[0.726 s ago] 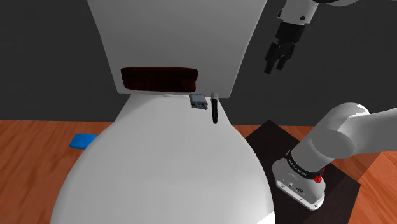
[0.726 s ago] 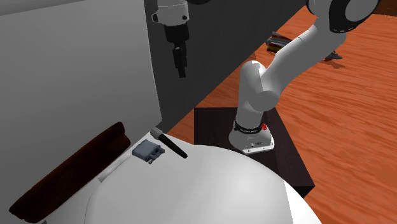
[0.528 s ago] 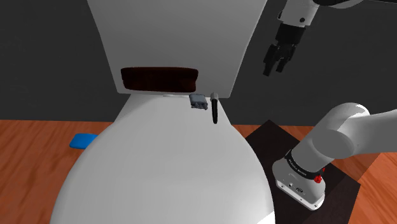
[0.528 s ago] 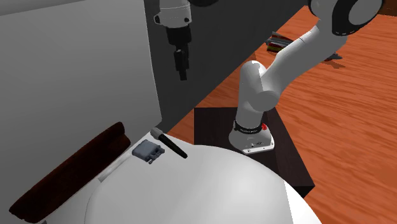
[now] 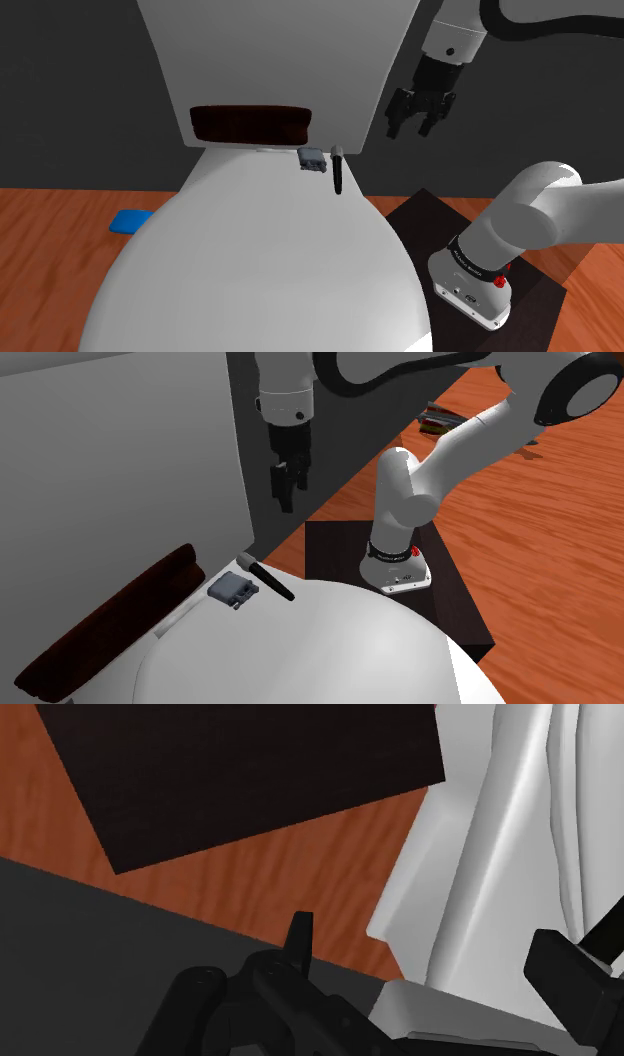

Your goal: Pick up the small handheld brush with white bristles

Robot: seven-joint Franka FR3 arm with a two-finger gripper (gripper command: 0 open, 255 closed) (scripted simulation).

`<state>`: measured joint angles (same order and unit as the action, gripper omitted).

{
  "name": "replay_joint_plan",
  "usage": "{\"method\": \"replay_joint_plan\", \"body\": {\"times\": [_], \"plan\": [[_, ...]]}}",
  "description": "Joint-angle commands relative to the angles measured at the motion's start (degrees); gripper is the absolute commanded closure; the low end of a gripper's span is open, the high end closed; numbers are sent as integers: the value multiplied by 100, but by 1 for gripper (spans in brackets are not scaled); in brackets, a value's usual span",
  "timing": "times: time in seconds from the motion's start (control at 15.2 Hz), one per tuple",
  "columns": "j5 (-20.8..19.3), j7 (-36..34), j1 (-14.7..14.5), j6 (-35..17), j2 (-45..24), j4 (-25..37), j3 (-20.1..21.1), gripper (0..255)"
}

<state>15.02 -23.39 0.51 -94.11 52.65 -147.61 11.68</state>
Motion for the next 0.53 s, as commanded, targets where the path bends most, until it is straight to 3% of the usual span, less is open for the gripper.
{"method": "replay_joint_plan", "body": {"times": [0.0,0.46], "plan": [[331,-651,-14,-195,-43,6,429,0],[1129,-2641,186,-974,-540,318,1852,0]]}}
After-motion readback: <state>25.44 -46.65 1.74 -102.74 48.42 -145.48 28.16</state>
